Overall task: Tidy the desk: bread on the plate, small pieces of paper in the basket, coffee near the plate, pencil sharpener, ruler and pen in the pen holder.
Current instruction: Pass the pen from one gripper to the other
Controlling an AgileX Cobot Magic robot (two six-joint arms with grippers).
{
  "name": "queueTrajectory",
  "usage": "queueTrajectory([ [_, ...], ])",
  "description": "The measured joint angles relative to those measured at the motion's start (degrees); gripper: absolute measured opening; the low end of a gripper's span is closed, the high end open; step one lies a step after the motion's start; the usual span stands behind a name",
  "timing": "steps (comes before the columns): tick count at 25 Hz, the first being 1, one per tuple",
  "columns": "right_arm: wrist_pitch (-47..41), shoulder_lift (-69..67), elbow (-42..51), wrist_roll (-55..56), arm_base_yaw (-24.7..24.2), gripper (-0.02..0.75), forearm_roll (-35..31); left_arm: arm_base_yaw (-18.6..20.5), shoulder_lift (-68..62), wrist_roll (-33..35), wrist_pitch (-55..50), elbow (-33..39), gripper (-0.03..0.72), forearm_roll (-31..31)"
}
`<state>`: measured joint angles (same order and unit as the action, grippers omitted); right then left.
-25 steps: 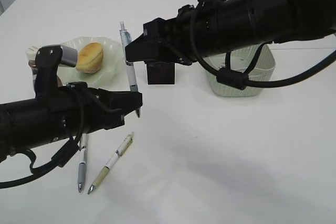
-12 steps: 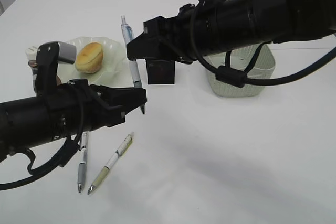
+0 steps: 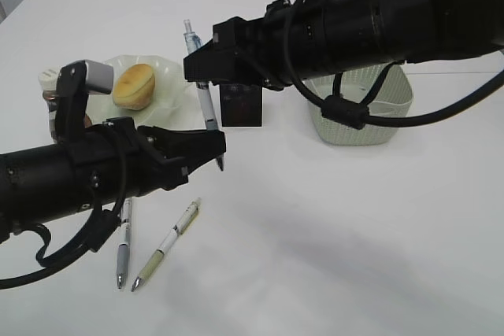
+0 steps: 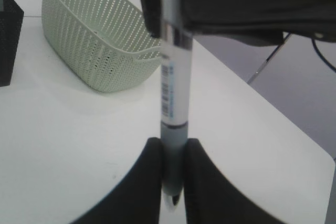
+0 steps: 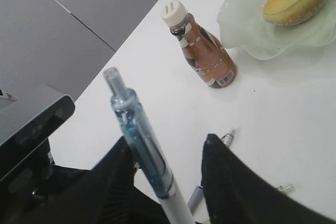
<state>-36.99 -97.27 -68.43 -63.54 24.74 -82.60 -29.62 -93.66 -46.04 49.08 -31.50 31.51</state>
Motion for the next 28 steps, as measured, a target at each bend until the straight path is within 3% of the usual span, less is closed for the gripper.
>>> queueTrajectory([
  [22, -1.9, 0.0, 0.0, -1.1, 0.0, 0.340, -0.3, -0.1, 0.0, -2.4, 2.5, 0.0, 0.056, 3.5],
  [28, -2.2, 0.0, 0.0, -1.1, 0.0, 0.235, -0.3, -0.1, 0.0, -2.6, 2.4, 0.0, 0.056, 3.5],
])
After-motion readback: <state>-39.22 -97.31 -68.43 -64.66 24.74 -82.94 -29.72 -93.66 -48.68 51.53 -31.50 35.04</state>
